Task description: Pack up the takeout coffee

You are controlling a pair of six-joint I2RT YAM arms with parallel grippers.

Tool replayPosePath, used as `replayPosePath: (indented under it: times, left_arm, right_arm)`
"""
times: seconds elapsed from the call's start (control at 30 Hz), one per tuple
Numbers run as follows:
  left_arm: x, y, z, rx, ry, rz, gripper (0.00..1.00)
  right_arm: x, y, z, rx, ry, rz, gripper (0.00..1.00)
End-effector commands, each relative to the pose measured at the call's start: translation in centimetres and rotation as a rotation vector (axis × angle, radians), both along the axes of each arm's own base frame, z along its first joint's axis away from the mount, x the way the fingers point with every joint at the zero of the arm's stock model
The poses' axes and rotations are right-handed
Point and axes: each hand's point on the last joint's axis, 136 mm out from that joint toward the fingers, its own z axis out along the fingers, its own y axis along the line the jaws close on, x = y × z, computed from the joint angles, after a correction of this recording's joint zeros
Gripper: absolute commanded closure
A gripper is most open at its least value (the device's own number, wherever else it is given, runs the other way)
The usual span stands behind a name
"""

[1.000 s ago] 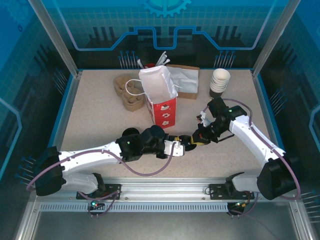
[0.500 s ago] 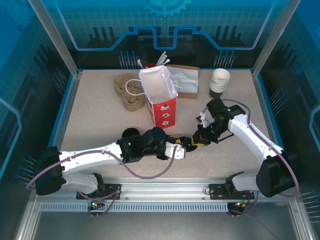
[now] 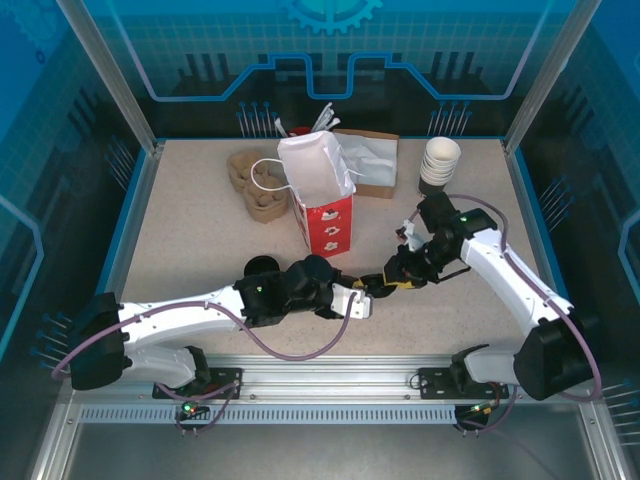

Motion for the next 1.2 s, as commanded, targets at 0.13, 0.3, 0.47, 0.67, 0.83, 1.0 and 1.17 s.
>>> replayPosePath:
  times: [0.13,0.3,0.47,0.67,0.83,1.0,1.17]
  left_arm:
    - [0.5,-0.1,2.9,-0.119,0.035,0.066,0.93]
    - [0.6,0.3,3.4,-0.167,0.127,0.113,0.93]
    - [0.6,1.1,4.1,-0.246,0.302,0.178,0.93]
    - [0.8,2.6,4.9,-0.326,0.485,0.302,0.93]
    - [0.4,4.0,6.1,-0.421,0.642,0.387,0.93]
    - [-0.2,5.3,6.7,-0.486,0.753,0.434,0.92]
    - [-0.3,6.8,6.6,-0.52,0.842,0.514,0.87]
  right_arm:
    - [1.4,-1.4,4.2,0.077,-0.149,-0.098,0.57]
    - [2.1,-2.8,6.0,0.097,-0.247,-0.164,0.53]
    - [2.3,-3.0,7.3,0.135,-0.336,-0.17,0.51]
    - [2.6,-2.7,8.3,0.173,-0.428,-0.159,0.49]
    - [2.7,-2.3,8.5,0.21,-0.45,-0.154,0.49]
    - [3.0,-1.8,7.7,0.245,-0.418,-0.16,0.49]
    - [3.1,-1.0,7.0,0.265,-0.401,-0.153,0.49]
